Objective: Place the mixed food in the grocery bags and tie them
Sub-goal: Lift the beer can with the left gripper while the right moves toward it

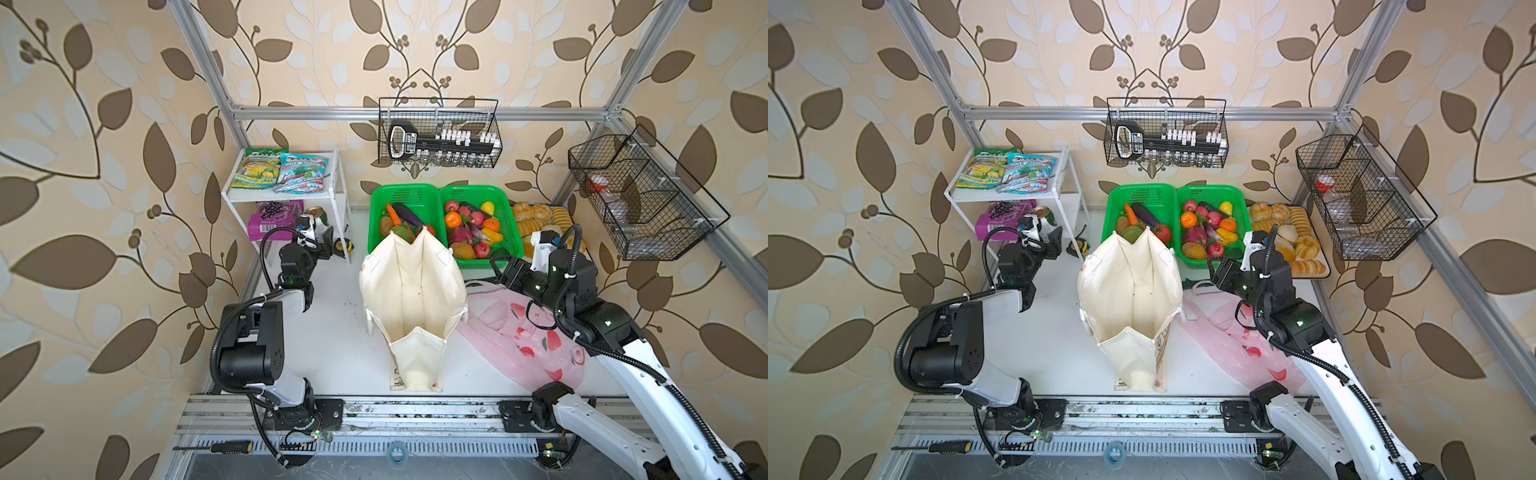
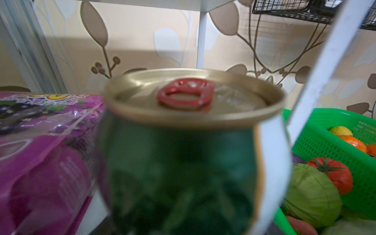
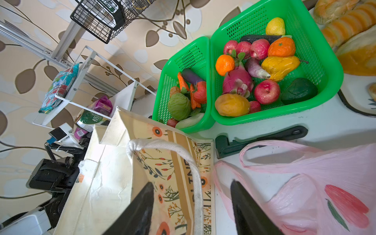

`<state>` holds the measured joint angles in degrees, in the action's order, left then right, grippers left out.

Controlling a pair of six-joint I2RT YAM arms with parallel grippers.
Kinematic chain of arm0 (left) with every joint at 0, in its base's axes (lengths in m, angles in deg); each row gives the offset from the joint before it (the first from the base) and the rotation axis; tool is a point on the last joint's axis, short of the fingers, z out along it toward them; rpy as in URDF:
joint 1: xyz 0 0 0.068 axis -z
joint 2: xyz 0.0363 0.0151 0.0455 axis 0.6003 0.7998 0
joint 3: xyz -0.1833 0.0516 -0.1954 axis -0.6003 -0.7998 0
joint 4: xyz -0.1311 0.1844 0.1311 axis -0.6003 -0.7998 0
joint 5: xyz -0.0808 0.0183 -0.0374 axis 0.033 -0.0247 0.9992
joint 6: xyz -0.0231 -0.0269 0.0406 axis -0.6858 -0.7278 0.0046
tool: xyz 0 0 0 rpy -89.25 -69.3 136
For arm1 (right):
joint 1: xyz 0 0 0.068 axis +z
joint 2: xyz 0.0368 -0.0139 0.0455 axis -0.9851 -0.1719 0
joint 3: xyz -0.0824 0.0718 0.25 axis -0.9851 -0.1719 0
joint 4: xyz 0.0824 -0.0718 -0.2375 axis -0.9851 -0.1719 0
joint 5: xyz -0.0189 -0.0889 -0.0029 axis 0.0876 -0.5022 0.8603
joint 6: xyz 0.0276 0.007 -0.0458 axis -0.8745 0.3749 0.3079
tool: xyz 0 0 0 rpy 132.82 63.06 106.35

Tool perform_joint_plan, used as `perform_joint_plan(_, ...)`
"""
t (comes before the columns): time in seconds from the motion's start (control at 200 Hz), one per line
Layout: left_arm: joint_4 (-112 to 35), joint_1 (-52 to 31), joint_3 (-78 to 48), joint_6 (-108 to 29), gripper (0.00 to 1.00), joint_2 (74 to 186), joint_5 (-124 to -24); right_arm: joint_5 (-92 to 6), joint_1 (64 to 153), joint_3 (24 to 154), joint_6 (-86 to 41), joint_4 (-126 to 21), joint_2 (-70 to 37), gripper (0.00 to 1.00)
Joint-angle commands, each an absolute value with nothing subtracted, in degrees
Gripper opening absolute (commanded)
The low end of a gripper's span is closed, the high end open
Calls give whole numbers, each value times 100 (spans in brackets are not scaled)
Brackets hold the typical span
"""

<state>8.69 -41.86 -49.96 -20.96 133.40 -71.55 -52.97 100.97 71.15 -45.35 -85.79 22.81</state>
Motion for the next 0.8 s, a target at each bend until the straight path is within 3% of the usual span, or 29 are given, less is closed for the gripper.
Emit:
perform_joint_plan(0.0, 719, -4234, -5009, -1901, 40, 12198, -6848, -5131, 10076, 7165, -4618, -8604, 2346, 61)
perform_joint_plan(0.26, -928, -4201, -5343, -1978, 34, 10388, -6410, -4786, 10080, 7329, -4693, -8540, 2384, 61)
perform_joint_plan(0.44, -2911, -4085, -4639, -1927, 32, 9373, -5095, -3539, 10083, 7526, -4255, -8141, 2344, 61)
perform_joint_plan(0.585, -4137, -3841, -3817, -1998, 30, 9046, -3988, -2669, 10188, 7801, -3585, -7901, 2283, 61)
perform_joint_plan(0.795, -5610, -2652, -2770, -1417, 28, 9073, -3710, -2875, 10943, 8918, -1984, -8882, 1841, 67)
